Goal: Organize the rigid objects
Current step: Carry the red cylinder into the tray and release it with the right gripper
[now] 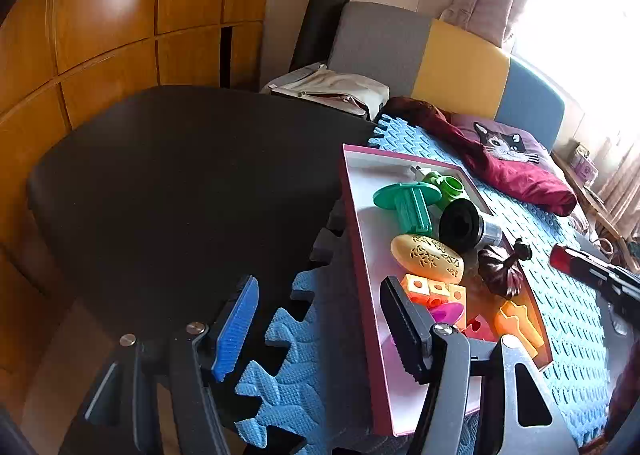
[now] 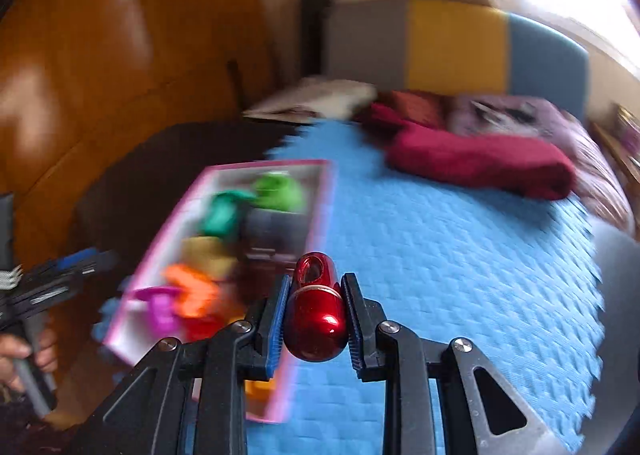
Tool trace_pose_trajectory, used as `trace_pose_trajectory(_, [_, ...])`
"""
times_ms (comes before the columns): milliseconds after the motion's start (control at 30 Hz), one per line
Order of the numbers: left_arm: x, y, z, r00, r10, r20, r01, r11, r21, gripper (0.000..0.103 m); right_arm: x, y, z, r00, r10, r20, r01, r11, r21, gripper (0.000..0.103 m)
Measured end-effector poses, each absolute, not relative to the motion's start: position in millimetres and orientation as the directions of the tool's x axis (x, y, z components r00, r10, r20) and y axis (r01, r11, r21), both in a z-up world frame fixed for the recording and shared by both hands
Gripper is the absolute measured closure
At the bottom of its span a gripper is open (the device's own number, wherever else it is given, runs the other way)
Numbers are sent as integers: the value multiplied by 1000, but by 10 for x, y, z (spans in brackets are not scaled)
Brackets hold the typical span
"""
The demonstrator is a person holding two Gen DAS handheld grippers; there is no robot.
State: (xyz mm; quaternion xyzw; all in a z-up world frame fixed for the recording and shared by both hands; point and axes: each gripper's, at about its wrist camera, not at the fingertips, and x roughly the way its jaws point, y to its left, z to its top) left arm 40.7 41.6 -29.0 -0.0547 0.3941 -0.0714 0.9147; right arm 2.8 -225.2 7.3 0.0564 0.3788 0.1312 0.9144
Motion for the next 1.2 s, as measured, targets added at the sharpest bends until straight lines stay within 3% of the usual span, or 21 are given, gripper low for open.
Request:
trace_pose_trajectory(167, [400, 457, -304, 678, -172, -715, 77, 984, -163, 39, 78, -1782, 42, 646, 356, -676, -288, 933, 217, 78])
trace_pose_trajectory(467, [419, 465, -374, 663, -176, -727, 77, 983, -168, 39, 407, -1596, -368, 594, 315, -741, -220, 949, 227, 77])
trace_pose_trajectory(767, [428, 421, -397, 662, -177, -728, 88, 983, -159, 37, 418, -1582, -513, 578, 325, -749, -230, 945, 232, 77])
trace_pose_trajectory(967, [411, 401, -349, 677, -155, -719, 78, 987, -140, 27, 435, -1538, -520, 586, 312, -748, -229, 949, 217, 77])
trace_pose_trajectory(1200, [375, 401, -277, 695, -129, -707, 64, 991, -118, 25, 293, -1519, -401, 612, 305, -730, -237, 951, 200, 71])
